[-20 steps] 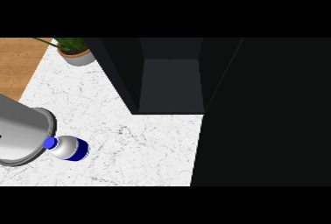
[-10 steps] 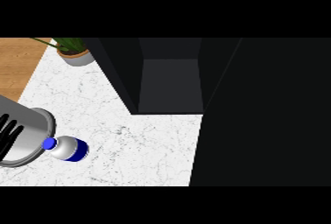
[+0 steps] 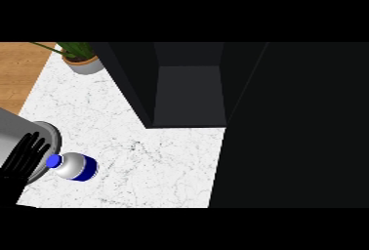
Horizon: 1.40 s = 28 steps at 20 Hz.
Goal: Pick up the bottled water, place it into the cabinet and close the cabinet
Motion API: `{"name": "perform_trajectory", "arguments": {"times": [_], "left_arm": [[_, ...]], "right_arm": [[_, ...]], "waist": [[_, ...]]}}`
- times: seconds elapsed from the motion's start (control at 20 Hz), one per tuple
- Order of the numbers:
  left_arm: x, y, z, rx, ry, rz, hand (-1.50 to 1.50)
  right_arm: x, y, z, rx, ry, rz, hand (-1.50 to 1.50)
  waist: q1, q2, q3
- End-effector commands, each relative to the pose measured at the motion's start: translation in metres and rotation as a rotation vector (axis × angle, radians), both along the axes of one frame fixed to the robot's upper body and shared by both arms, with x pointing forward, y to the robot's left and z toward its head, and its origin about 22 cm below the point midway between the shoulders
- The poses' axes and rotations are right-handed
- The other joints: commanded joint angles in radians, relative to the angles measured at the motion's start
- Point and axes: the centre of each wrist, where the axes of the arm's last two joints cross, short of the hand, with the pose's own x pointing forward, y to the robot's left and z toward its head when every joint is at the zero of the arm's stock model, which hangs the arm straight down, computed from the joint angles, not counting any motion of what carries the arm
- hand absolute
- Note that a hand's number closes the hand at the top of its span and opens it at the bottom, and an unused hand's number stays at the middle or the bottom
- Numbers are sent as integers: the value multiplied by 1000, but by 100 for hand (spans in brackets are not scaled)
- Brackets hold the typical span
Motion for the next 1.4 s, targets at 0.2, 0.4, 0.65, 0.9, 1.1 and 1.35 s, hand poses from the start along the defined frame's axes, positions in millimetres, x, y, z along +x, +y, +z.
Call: {"name": "perform_trajectory", "arguments": {"times": [0.2,0.4,0.65,0.9,1.1,1.35], "left_arm": [[24,-12,-49,4,29,-30,-150],[-1,9,-68,-34,22,-12,-150],[5,1,-79,-46,9,-4,-150],[22,-12,-102,-46,-15,11,-150],[24,-5,-106,-87,-23,52,-150],[44,-31,-110,-111,-73,78,-150]], "right_arm": [[-6,-4,14,-48,-71,-68,-150],[-30,-9,17,-42,-68,-51,-150],[-3,-10,8,-64,-76,-61,-150],[-3,-3,10,-51,-76,-79,-150],[-12,-3,11,-40,-75,-84,-150],[-14,-18,20,-41,-83,-84,-150]], "waist": [[-2,2,-1],[-9,-1,-1],[-2,3,0],[-3,4,-1],[-10,4,-2],[-7,5,-1]]}}
